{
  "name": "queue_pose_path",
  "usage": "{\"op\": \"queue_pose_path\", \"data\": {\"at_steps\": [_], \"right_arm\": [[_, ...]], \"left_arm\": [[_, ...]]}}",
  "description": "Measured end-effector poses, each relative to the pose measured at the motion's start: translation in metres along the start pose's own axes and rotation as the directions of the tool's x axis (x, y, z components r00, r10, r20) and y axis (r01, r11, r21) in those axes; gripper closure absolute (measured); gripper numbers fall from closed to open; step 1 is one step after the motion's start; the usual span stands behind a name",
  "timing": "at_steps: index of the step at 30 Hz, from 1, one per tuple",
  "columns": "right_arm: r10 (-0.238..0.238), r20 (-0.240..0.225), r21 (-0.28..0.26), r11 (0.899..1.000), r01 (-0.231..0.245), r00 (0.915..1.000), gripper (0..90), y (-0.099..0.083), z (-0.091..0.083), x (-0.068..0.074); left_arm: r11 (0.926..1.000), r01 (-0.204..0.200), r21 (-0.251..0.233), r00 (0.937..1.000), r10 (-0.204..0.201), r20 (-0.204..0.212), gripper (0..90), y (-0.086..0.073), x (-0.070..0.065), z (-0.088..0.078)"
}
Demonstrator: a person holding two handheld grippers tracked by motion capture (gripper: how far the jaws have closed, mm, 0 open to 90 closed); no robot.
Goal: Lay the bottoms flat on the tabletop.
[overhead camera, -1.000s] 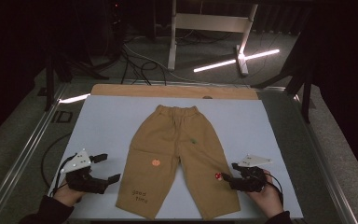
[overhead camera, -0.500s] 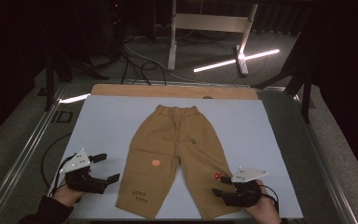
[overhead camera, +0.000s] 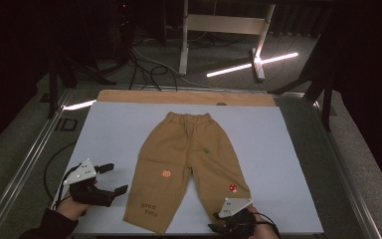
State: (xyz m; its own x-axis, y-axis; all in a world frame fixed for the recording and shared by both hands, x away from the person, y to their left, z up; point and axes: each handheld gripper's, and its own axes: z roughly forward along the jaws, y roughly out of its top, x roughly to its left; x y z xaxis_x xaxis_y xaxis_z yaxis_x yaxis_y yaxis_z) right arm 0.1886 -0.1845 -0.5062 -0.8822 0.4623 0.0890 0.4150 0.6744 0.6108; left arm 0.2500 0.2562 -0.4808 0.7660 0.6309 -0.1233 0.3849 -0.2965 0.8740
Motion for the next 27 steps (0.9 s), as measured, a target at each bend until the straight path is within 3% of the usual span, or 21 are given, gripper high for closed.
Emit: {"op": "queue_pose_path", "data": {"at_steps": [3,6,9,12,20,22,23,27], "right_arm": [[-0.029,0.064,0.012,1.0,0.028,0.9975,73.5,0.002,0.002,0.005],[-0.028,0.098,0.016,1.0,0.027,0.9948,87.2,0.006,0.004,0.006],[-0.037,0.099,0.017,0.999,0.035,0.9944,89.3,0.009,0.005,0.007],[-0.014,0.068,-0.014,1.0,0.015,0.9976,89.4,0.012,0.005,0.006],[-0.021,0.005,-0.039,0.999,0.021,0.9998,87.8,0.015,0.008,0.008],[-0.015,-0.027,-0.063,0.998,0.013,0.9995,83.4,0.016,0.005,0.007],[-0.023,-0.038,-0.079,0.997,0.02,0.999,75.4,0.016,0.003,0.003],[-0.005,-0.017,-0.14,0.99,0.002,0.9998,65.5,0.017,-0.007,-0.009]], "left_arm": [[1.0,0.008,-0.004,1.0,-0.008,-0.004,6.9,0.0,0.001,0.0],[1.0,0.001,-0.001,1.0,-0.001,-0.003,6.9,0.0,0.001,0.0],[0.9999,0.005,-0.009,1.0,-0.005,-0.004,6.9,0.001,0.001,-0.001],[1.0,0.005,-0.004,1.0,-0.006,-0.005,6.9,0.0,0.002,0.0],[0.9999,0.006,-0.012,1.0,-0.006,-0.001,6.9,0.0,0.002,-0.001],[0.9999,0.004,-0.01,1.0,-0.004,-0.001,6.9,0.0,0.002,-0.001],[0.9999,0.006,-0.012,1.0,-0.006,-0.002,6.9,0.0,0.002,-0.002],[0.9999,0.008,-0.014,1.0,-0.008,-0.002,6.9,-0.001,0.003,-0.002]]}}
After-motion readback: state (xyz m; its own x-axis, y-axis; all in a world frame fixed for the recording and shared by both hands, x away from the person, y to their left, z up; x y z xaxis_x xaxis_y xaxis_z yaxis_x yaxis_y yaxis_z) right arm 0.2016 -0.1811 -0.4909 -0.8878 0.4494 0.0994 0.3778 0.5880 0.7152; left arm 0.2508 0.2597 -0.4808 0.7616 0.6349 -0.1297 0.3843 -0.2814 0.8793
